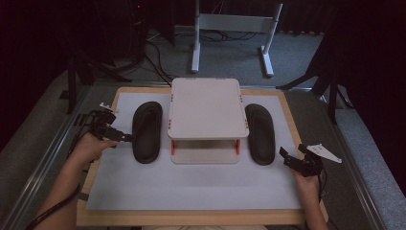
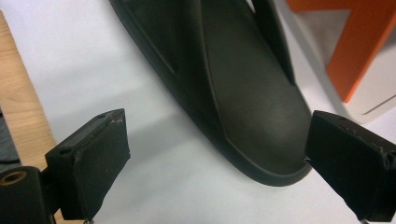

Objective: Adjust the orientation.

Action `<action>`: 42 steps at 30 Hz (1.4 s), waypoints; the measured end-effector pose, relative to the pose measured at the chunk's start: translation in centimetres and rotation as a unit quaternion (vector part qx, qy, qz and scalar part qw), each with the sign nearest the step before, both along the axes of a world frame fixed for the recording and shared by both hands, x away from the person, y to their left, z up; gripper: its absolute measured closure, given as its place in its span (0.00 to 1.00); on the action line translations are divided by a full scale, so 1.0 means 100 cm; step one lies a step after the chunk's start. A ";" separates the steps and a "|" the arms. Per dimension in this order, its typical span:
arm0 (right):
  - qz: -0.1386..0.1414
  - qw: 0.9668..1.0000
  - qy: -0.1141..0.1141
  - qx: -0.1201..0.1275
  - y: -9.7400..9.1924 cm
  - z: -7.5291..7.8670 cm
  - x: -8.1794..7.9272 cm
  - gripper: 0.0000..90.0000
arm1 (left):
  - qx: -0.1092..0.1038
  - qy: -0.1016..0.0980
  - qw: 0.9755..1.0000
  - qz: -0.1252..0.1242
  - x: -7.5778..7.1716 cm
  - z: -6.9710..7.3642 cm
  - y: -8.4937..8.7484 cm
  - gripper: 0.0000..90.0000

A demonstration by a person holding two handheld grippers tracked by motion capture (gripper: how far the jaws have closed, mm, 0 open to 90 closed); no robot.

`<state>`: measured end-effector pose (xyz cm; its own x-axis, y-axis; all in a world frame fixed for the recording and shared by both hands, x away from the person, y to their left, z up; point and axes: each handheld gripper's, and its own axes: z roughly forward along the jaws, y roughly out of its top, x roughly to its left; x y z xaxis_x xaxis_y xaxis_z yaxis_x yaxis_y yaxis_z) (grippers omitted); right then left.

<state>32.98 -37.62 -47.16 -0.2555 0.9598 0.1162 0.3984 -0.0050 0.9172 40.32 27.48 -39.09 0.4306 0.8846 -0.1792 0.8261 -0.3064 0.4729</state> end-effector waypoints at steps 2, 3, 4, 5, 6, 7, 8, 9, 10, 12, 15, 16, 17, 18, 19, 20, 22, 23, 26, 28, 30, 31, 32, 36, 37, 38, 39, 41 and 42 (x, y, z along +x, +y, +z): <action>0.001 1.000 0.000 -0.004 0.001 0.000 0.000 0.15 | 0.004 0.014 1.000 -0.013 0.007 0.001 -0.003 0.07; 0.002 1.000 0.000 -0.007 0.001 0.000 0.000 0.15 | 0.013 0.018 0.999 -0.024 0.010 0.002 -0.005 0.07; 0.004 1.000 0.002 -0.010 0.002 0.000 0.000 0.15 | 0.021 0.024 0.999 -0.034 0.013 0.003 -0.007 0.07; 0.003 1.000 0.002 -0.012 0.002 0.000 0.001 0.15 | 0.026 0.027 0.999 -0.037 0.015 0.003 -0.008 0.10; 0.003 1.000 0.001 -0.014 0.003 0.000 0.000 0.15 | 0.032 0.030 0.998 -0.036 0.019 0.004 -0.009 0.11; 0.004 1.000 0.002 -0.015 0.003 0.000 0.001 0.15 | 0.037 0.031 0.998 -0.031 0.023 0.004 -0.010 0.11; 0.004 1.000 0.001 -0.014 0.003 0.000 0.001 0.15 | 0.037 0.033 0.998 -0.027 0.025 0.004 -0.010 0.11; 0.004 1.000 0.001 -0.014 0.003 0.000 0.000 0.15 | 0.033 0.038 0.998 -0.024 0.029 0.004 -0.011 0.12; 0.004 1.000 0.002 -0.013 0.003 0.000 0.001 0.15 | 0.035 0.042 0.998 -0.022 0.032 0.003 -0.012 0.13; 0.005 1.000 0.002 -0.013 0.003 0.000 0.001 0.15 | 0.037 0.055 0.998 -0.015 0.039 0.002 -0.016 0.14; 0.006 1.000 0.003 -0.013 0.003 -0.001 0.001 0.15 | 0.045 0.068 0.997 -0.006 0.050 0.001 -0.022 0.15; 0.006 1.000 0.003 -0.013 0.003 -0.001 0.001 0.15 | 0.046 0.068 0.997 -0.009 0.053 0.001 -0.024 0.15; 0.008 1.000 0.004 -0.012 0.003 -0.001 0.001 0.15 | 0.049 0.068 0.996 -0.011 0.055 0.001 -0.026 0.16; 0.008 1.000 0.004 -0.012 0.003 -0.001 0.001 0.15 | 0.054 0.067 0.996 -0.013 0.057 0.001 -0.028 0.16; 0.009 1.000 0.004 -0.013 0.003 -0.001 0.001 0.15 | 0.057 0.069 0.996 -0.013 0.060 0.001 -0.030 0.16; 0.010 1.000 0.004 -0.013 0.003 -0.001 0.001 0.15 | 0.059 0.072 0.996 -0.012 0.063 0.000 -0.032 0.16; 0.011 1.000 0.003 -0.015 0.003 -0.001 0.001 0.15 | 0.064 0.073 0.995 -0.010 0.066 -0.001 -0.033 0.22; 0.011 1.000 0.003 -0.014 0.003 -0.001 0.001 0.15 | 0.061 0.076 0.995 -0.005 0.068 -0.002 -0.032 0.22; 0.010 1.000 0.003 -0.010 0.002 -0.001 0.001 0.15 | 0.055 0.080 0.995 0.008 0.074 -0.006 -0.031 0.26; 0.010 1.000 0.002 -0.009 0.002 -0.001 0.001 0.15 | 0.060 0.083 0.995 0.013 0.077 -0.009 -0.031 0.27; 0.010 1.000 0.003 -0.010 0.002 -0.001 0.001 0.16 | 0.050 0.085 0.995 0.012 0.080 -0.012 -0.032 0.31; 0.010 1.000 0.003 -0.010 0.002 -0.001 0.001 0.15 | 0.051 0.082 0.995 0.012 0.081 -0.013 -0.034 0.33; 0.011 1.000 0.003 -0.010 0.002 -0.001 0.001 0.16 | 0.054 0.080 0.995 0.011 0.083 -0.013 -0.036 0.36; 0.011 1.000 0.004 -0.011 0.003 -0.001 0.001 0.16 | 0.068 0.072 0.995 0.001 0.087 -0.013 -0.043 0.48; 0.011 1.000 0.004 -0.012 0.003 -0.001 0.001 0.16 | 0.068 0.074 0.995 -0.003 0.089 -0.013 -0.044 0.51; 0.010 1.000 0.004 -0.012 0.003 -0.001 0.001 0.16 | 0.074 0.077 0.994 -0.008 0.090 -0.013 -0.047 0.53; 0.011 1.000 0.004 -0.012 0.003 -0.001 0.001 0.16 | 0.076 0.079 0.994 -0.009 0.091 -0.013 -0.048 0.53; 0.011 1.000 0.005 -0.012 0.003 -0.001 0.001 0.16 | 0.081 0.086 0.993 -0.016 0.094 -0.014 -0.050 0.53; 0.011 1.000 0.005 -0.011 0.003 -0.001 0.001 0.16 | 0.082 0.089 0.993 -0.013 0.096 -0.014 -0.051 0.53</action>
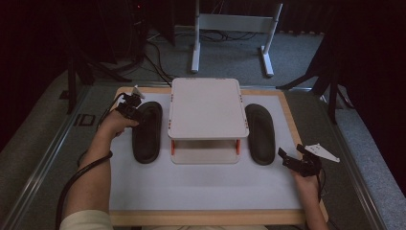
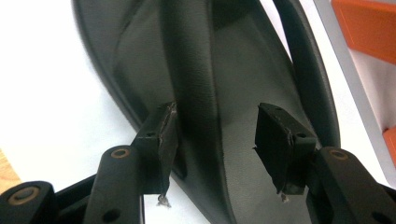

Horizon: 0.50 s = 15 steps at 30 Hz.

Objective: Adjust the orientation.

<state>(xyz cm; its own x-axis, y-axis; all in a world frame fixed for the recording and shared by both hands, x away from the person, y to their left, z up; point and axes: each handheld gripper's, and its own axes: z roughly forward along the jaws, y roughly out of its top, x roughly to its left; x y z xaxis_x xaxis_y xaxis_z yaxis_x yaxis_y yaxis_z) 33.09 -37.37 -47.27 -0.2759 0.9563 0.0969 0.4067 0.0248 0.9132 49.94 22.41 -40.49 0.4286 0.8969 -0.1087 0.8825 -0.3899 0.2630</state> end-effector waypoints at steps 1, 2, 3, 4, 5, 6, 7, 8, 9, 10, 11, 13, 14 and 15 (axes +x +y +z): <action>0.000 1.000 0.000 0.000 0.000 0.000 0.000 0.16 | 0.004 0.001 1.000 -0.001 0.001 -0.001 -0.001 0.53; 0.001 1.000 0.000 0.001 0.000 0.000 0.000 0.16 | 0.010 0.000 1.000 0.001 0.002 -0.001 -0.003 0.54; 0.001 1.000 0.000 0.002 0.000 0.000 0.000 0.16 | 0.014 -0.001 1.000 0.007 0.003 -0.001 -0.003 0.57; 0.002 1.000 -0.001 0.004 0.000 0.000 0.000 0.16 | 0.017 -0.001 1.000 0.011 0.004 -0.001 -0.004 0.59; 0.003 1.000 -0.001 0.005 -0.001 0.000 0.000 0.16 | 0.019 0.000 1.000 0.015 0.005 -0.002 -0.004 0.62; 0.003 1.000 -0.001 0.006 -0.001 0.000 0.000 0.16 | 0.017 0.000 1.000 0.015 0.005 -0.002 -0.004 0.63; 0.003 1.000 -0.001 0.006 -0.001 0.000 0.000 0.16 | 0.019 0.001 1.000 0.020 0.006 -0.002 -0.004 0.66; 0.004 1.000 -0.001 0.007 -0.001 0.000 0.000 0.16 | 0.023 0.003 1.000 0.022 0.006 -0.003 -0.004 0.69; 0.004 1.000 -0.001 0.006 -0.001 0.000 0.000 0.16 | 0.021 0.001 0.999 0.026 0.006 -0.003 -0.004 0.71; 0.004 1.000 -0.001 0.006 -0.001 0.000 0.000 0.16 | 0.021 0.001 0.999 0.031 0.006 -0.003 -0.002 0.73; 0.004 1.000 -0.001 0.005 -0.001 0.000 0.000 0.16 | 0.019 0.000 0.999 0.035 0.006 -0.003 -0.001 0.76; 0.005 1.000 -0.002 0.004 0.000 0.000 0.000 0.16 | 0.011 0.000 0.999 0.041 0.006 -0.004 -0.001 0.77; 0.004 1.000 -0.001 0.003 0.000 0.000 0.000 0.16 | 0.012 -0.003 0.999 0.040 0.005 -0.005 -0.001 0.78; 0.004 1.000 -0.001 0.002 0.000 0.000 0.000 0.16 | 0.010 -0.004 0.999 0.041 0.004 -0.006 -0.001 0.78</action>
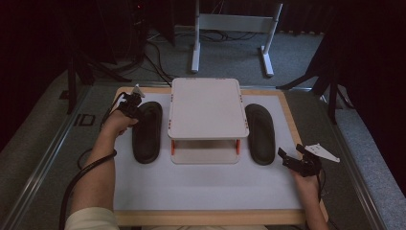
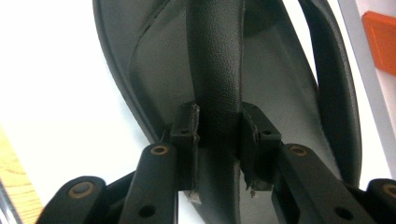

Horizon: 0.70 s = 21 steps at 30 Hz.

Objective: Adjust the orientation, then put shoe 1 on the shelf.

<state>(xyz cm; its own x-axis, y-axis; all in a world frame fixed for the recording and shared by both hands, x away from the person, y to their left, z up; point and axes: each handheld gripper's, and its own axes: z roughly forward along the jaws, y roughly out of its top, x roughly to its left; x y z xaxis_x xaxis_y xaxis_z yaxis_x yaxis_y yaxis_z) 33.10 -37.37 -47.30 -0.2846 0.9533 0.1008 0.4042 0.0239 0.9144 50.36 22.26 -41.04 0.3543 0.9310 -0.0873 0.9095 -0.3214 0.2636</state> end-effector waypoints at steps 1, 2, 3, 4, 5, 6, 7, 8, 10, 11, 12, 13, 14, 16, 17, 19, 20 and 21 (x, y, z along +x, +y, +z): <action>0.000 1.000 0.000 0.000 0.000 0.000 0.000 0.16 | -0.003 -0.001 1.000 0.003 0.000 0.000 0.001 0.79; 0.000 1.000 0.000 0.000 0.000 0.000 0.000 0.16 | -0.007 -0.003 1.000 0.007 -0.001 0.000 0.002 0.79; 0.000 1.000 0.001 0.000 0.000 0.000 0.000 0.16 | -0.012 -0.003 1.000 0.012 -0.001 0.000 0.003 0.80; 0.000 1.000 0.001 -0.001 0.000 0.000 0.000 0.16 | -0.013 -0.005 1.000 0.015 -0.002 0.001 0.004 0.80; -0.001 1.000 0.001 -0.001 0.000 0.000 0.000 0.16 | -0.018 -0.006 1.000 0.019 -0.003 0.004 0.006 0.80; -0.001 1.000 0.002 -0.002 0.000 0.000 0.000 0.16 | -0.023 -0.004 1.000 0.020 -0.003 0.005 0.007 0.81; -0.001 1.000 0.002 -0.002 0.000 0.000 0.000 0.16 | -0.022 -0.003 1.000 0.016 -0.004 0.005 0.007 0.81; -0.001 1.000 0.002 -0.002 0.000 0.000 0.000 0.16 | -0.016 -0.003 1.000 0.013 -0.005 0.006 0.006 0.81; -0.001 1.000 0.002 -0.002 0.000 0.000 0.000 0.16 | -0.020 -0.004 1.000 0.014 -0.006 0.007 0.007 0.81; -0.001 1.000 0.002 -0.002 0.000 0.000 0.000 0.16 | -0.018 -0.005 1.000 0.013 -0.006 0.008 0.007 0.81; -0.001 1.000 0.002 -0.002 0.000 0.000 0.000 0.16 | -0.021 -0.007 1.000 0.015 -0.007 0.010 0.007 0.81; -0.001 1.000 0.002 -0.001 0.000 0.000 0.000 0.16 | -0.025 -0.009 1.000 0.016 -0.008 0.013 0.008 0.81; -0.001 1.000 0.002 -0.001 0.000 0.000 0.000 0.16 | -0.024 -0.010 1.000 0.017 -0.008 0.016 0.008 0.81; -0.001 1.000 0.002 0.000 0.000 0.000 0.000 0.16 | -0.026 -0.015 0.999 0.017 -0.010 0.025 0.009 0.81; 0.000 1.000 0.002 -0.001 0.000 0.000 0.000 0.16 | -0.026 -0.016 0.999 0.016 -0.012 0.030 0.009 0.81; 0.000 1.000 0.002 -0.001 0.000 0.000 0.000 0.16 | -0.029 -0.020 0.999 0.017 -0.015 0.041 0.010 0.81; 0.000 1.000 0.003 -0.001 0.000 0.000 0.000 0.16 | -0.033 -0.024 0.999 0.021 -0.017 0.046 0.010 0.81; 0.000 1.000 0.003 0.000 0.000 0.000 0.000 0.16 | -0.034 -0.026 0.999 0.020 -0.019 0.050 0.011 0.81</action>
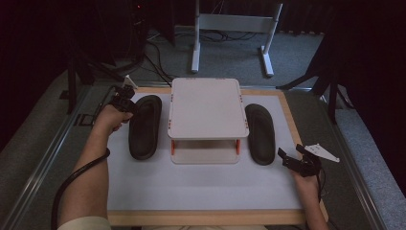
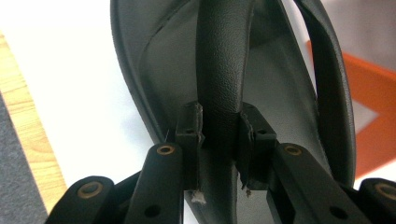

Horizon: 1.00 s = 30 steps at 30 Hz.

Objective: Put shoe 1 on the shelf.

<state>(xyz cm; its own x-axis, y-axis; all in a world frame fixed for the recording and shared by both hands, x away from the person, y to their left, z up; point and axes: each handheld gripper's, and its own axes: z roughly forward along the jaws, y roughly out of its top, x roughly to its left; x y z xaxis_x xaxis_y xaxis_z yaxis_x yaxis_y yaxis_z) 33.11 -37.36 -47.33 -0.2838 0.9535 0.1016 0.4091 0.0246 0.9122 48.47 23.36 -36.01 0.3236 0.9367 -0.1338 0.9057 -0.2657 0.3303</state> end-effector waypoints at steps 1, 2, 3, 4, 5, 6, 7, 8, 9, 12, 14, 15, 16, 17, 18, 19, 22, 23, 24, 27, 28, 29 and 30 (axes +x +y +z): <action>0.000 1.000 0.000 0.000 0.000 0.000 0.000 0.16 | -0.003 -0.002 1.000 0.003 -0.002 0.004 0.001 0.81; 0.000 1.000 0.001 0.000 0.000 0.000 0.000 0.16 | -0.005 -0.002 1.000 0.005 -0.004 0.008 0.001 0.81; -0.001 1.000 0.001 0.000 0.000 0.000 0.000 0.16 | -0.001 -0.003 1.000 0.002 -0.005 0.012 0.001 0.81; -0.001 1.000 0.001 0.000 0.000 0.000 0.000 0.16 | -0.007 -0.006 1.000 0.005 -0.007 0.017 0.001 0.81; -0.001 1.000 0.002 -0.001 0.000 0.000 0.000 0.16 | -0.004 -0.003 1.000 0.005 -0.009 0.023 0.001 0.81; -0.001 1.000 0.002 -0.002 0.000 0.000 0.000 0.16 | -0.006 -0.006 1.000 0.006 -0.010 0.027 0.000 0.81; -0.002 1.000 0.002 -0.002 0.000 0.000 0.000 0.16 | -0.007 -0.008 1.000 0.007 -0.011 0.031 0.000 0.81; -0.002 1.000 0.003 -0.002 0.000 0.000 0.000 0.16 | -0.006 -0.009 1.000 0.006 -0.012 0.036 -0.001 0.81; -0.002 1.000 0.003 -0.003 0.000 0.000 0.000 0.16 | -0.008 -0.011 1.000 0.006 -0.013 0.041 -0.002 0.81; -0.003 1.000 0.003 -0.002 0.000 0.000 0.001 0.16 | -0.007 -0.021 1.000 0.003 -0.017 0.058 -0.005 0.81; -0.002 1.000 0.003 -0.001 0.000 0.000 0.001 0.16 | -0.004 -0.032 0.999 0.005 -0.019 0.071 -0.007 0.81; -0.002 1.000 0.003 -0.001 0.000 0.000 0.001 0.16 | -0.003 -0.036 0.999 0.007 -0.020 0.077 -0.009 0.81; -0.002 1.000 0.003 -0.001 0.000 0.000 0.001 0.16 | -0.002 -0.041 0.999 0.007 -0.021 0.083 -0.010 0.81; -0.002 1.000 0.003 -0.001 0.000 0.000 0.001 0.16 | -0.003 -0.044 0.999 0.006 -0.022 0.088 -0.013 0.81; -0.002 1.000 0.003 -0.001 0.000 0.000 0.001 0.16 | -0.004 -0.046 0.999 0.006 -0.023 0.093 -0.015 0.81; -0.002 1.000 0.003 -0.001 0.000 0.000 0.001 0.16 | -0.010 -0.049 0.999 0.004 -0.024 0.098 -0.017 0.81; -0.002 1.000 0.003 -0.001 0.000 0.000 0.001 0.16 | -0.014 -0.057 0.998 0.000 -0.027 0.112 -0.026 0.81; -0.001 1.000 0.003 -0.001 0.000 0.000 0.001 0.16 | -0.013 -0.060 0.998 -0.002 -0.028 0.116 -0.029 0.81; -0.001 1.000 0.003 -0.001 0.000 0.000 0.001 0.16 | -0.019 -0.063 0.998 -0.005 -0.029 0.122 -0.033 0.81; -0.001 1.000 0.004 -0.002 0.000 0.000 0.001 0.16 | -0.018 -0.073 0.997 -0.011 -0.032 0.135 -0.042 0.81; -0.001 1.000 0.003 -0.002 0.000 0.000 0.001 0.16 | -0.022 -0.074 0.997 -0.012 -0.032 0.139 -0.045 0.81; -0.001 1.000 0.004 -0.003 0.000 0.000 0.001 0.16 | -0.022 -0.076 0.997 -0.013 -0.032 0.142 -0.049 0.81; -0.001 1.000 0.004 -0.003 0.000 0.000 0.001 0.16 | -0.024 -0.076 0.997 -0.017 -0.032 0.144 -0.053 0.81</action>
